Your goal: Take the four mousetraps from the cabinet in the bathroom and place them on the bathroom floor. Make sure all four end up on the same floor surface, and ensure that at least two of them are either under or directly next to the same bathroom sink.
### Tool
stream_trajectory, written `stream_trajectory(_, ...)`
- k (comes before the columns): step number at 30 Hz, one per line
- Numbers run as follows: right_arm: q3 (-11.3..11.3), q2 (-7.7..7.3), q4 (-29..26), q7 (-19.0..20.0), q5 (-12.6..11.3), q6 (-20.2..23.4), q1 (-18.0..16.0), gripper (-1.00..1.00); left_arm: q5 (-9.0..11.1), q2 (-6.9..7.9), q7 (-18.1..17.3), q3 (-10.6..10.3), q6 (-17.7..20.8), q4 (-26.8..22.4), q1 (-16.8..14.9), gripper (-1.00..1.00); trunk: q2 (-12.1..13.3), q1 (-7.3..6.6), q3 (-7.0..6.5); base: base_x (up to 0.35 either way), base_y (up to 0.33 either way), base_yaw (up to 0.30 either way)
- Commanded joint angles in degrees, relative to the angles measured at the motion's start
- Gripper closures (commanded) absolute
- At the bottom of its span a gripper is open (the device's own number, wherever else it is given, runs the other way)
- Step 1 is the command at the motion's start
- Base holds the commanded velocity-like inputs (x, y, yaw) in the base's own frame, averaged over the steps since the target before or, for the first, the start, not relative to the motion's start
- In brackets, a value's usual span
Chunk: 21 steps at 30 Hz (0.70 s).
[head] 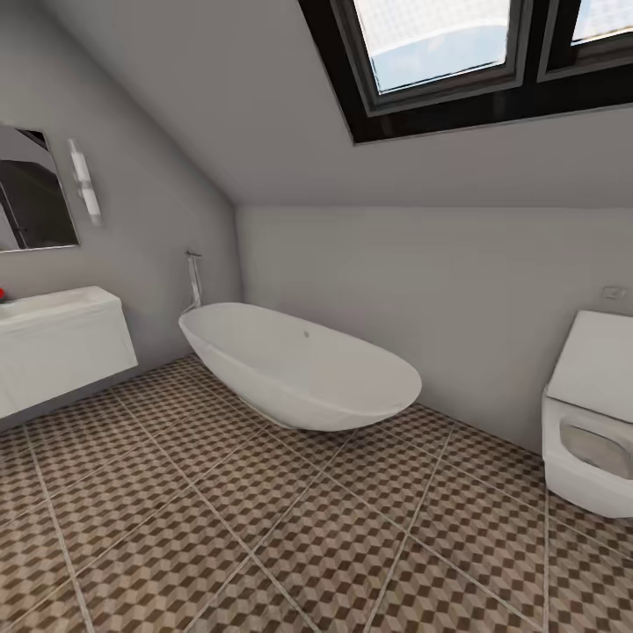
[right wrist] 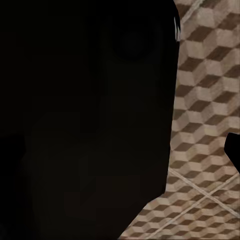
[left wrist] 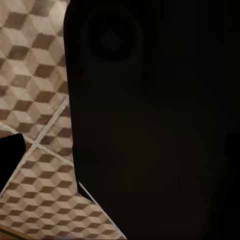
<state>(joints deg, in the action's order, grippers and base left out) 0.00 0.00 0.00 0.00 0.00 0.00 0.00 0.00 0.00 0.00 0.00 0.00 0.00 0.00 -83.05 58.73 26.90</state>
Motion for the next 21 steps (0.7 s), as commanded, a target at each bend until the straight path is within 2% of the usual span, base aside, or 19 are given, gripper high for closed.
stream_trajectory(1, 0.0, 0.00, 0.0, 0.0, 0.0, 0.0, 0.0, -1.00, 0.0, 0.00, 0.0, 0.0, 0.0, 0.0, 0.0, -1.00, 0.0, 0.00, 0.03, 0.000, 0.000, 0.000)
stream_trajectory(3, 0.2, 0.65, -0.7, 0.3, 0.1, 0.0, 0.5, -1.00, 0.1, 0.44, 0.0, 0.1, -0.1, -0.1, 0.2, -1.00, 0.0, 0.00, 0.03, 0.000, 0.000, 0.000)
stream_trajectory(9, 0.2, 1.91, -1.4, 0.3, -0.2, -0.4, -0.1, -1.00, 0.1, 0.54, 0.0, 0.0, -0.1, -0.1, 0.1, -1.00, 0.0, 0.00, 0.03, 0.000, 0.000, 0.000)
stream_trajectory(21, 0.2, 2.19, -1.9, 0.3, -0.3, -4.2, -0.4, -1.00, 0.1, 0.70, 0.0, -0.1, -0.1, -0.1, 0.1, -1.00, 0.0, 0.00, 0.03, 0.000, 0.000, 0.000)
